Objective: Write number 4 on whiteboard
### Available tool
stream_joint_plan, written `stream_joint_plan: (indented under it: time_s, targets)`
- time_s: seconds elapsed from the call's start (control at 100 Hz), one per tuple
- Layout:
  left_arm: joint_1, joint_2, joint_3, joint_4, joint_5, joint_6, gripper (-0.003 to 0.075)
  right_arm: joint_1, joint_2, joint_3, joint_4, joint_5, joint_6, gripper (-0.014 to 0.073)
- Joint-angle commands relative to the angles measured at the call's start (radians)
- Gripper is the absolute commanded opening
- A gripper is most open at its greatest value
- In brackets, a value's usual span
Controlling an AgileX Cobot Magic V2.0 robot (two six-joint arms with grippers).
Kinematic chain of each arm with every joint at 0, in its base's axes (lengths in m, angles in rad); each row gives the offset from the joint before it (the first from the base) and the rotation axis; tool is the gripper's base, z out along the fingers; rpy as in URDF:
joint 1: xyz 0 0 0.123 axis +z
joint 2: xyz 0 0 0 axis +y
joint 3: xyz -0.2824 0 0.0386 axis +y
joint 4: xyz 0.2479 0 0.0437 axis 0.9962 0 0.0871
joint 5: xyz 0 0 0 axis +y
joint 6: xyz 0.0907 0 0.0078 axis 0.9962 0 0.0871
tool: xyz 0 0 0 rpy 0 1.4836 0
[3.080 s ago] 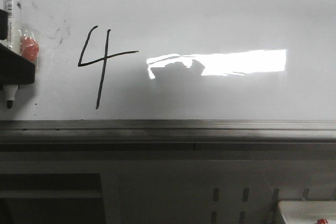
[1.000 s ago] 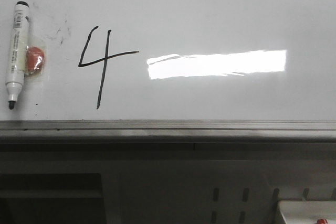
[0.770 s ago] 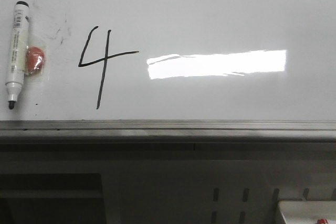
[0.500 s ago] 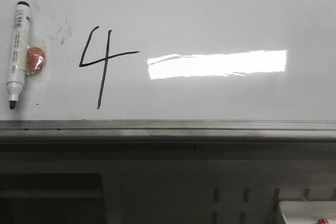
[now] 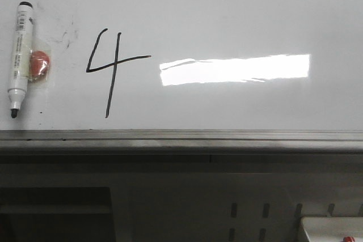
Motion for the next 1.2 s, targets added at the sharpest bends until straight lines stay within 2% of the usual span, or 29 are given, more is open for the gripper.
stream_joint_plan:
  time_s: [0.0,0.1,1.07,1.19]
  targets:
    - [0.006,-0.025,0.034,-0.020,-0.079,0.005,-0.0020,-0.007,0.006,-0.023,-0.014,-0.073,-0.012,-0.0072]
    - [0.006,-0.025,0.034,-0.019,-0.006,0.005,-0.0020,-0.007,0.006,-0.023,-0.014,-0.073,-0.012,-0.0072]
    - [0.006,-0.025,0.034,-0.019,-0.006,0.005,-0.0020,-0.007,0.010,-0.023,-0.014,-0.069,-0.012,-0.0072]
    - [0.006,-0.025,0.034,-0.019,-0.006,0.005,-0.0020,-0.040,0.019,-0.023,-0.014,-0.122,-0.012,-0.0072]
